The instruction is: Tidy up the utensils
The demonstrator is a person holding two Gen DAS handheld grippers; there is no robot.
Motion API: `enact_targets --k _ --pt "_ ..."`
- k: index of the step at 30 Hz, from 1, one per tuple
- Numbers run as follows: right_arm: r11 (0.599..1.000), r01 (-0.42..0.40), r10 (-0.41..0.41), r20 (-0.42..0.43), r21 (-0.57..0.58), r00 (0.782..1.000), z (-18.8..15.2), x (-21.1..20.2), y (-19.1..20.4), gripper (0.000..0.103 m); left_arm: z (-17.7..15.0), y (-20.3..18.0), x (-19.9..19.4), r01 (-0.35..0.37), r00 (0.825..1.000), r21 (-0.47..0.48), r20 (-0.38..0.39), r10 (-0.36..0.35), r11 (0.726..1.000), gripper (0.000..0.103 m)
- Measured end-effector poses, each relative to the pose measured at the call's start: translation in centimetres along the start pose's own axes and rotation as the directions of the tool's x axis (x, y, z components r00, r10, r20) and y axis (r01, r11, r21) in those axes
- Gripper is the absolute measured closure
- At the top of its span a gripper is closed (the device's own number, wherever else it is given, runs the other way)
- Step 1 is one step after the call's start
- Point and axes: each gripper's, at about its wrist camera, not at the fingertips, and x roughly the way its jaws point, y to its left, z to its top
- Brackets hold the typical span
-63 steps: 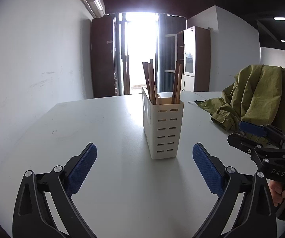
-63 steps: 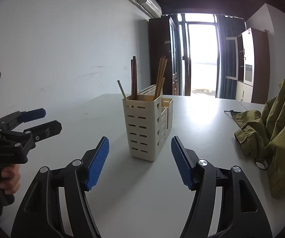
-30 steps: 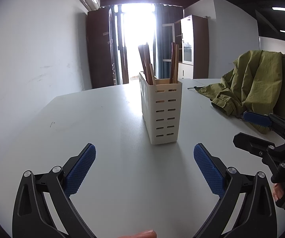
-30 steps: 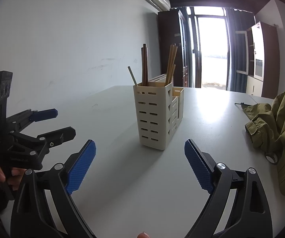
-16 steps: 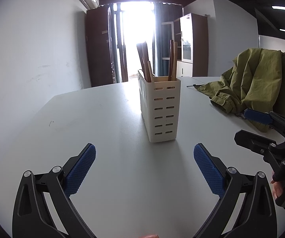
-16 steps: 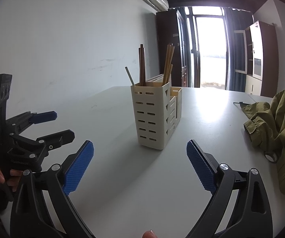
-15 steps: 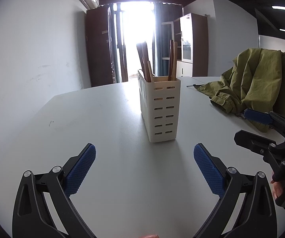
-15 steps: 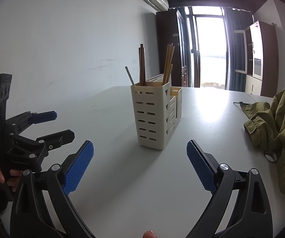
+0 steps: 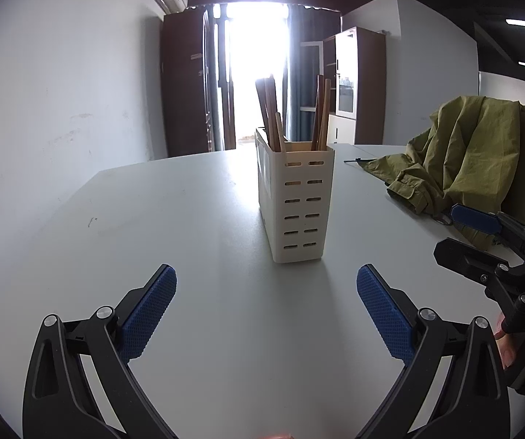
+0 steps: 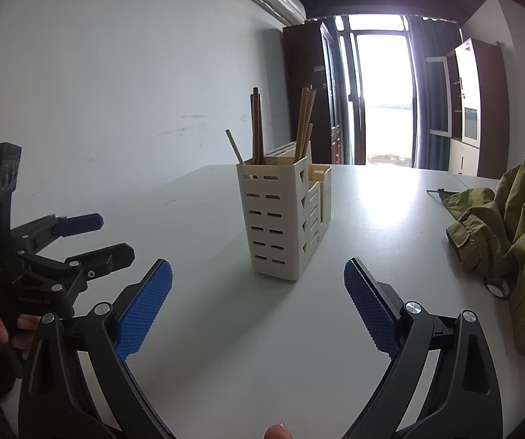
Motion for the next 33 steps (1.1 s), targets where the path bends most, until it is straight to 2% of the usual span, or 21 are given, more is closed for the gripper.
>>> enact_targets --k 20,28,33 --pt "1.000 -0.006 0.005 -0.027 -0.015 1.000 -0.33 0.59 0.17 0.007 -0.18 -0.22 0.39 0.020 1.000 0.005 -0.013 -0.020 1.000 0.006" --pt "1.000 -0.009 0.009 -0.033 -0.022 0.999 -0.42 0.72 0.45 0.007 -0.26 -0.67 0.57 -0.001 1.000 0.035 -0.022 0.002 0.999 0.006" --pt "1.000 -0.008 0.007 -0.038 -0.021 0.999 -0.48 0.80 0.47 0.007 -0.30 -0.76 0.59 0.023 0.999 0.039 -0.032 -0.021 0.999 0.006"
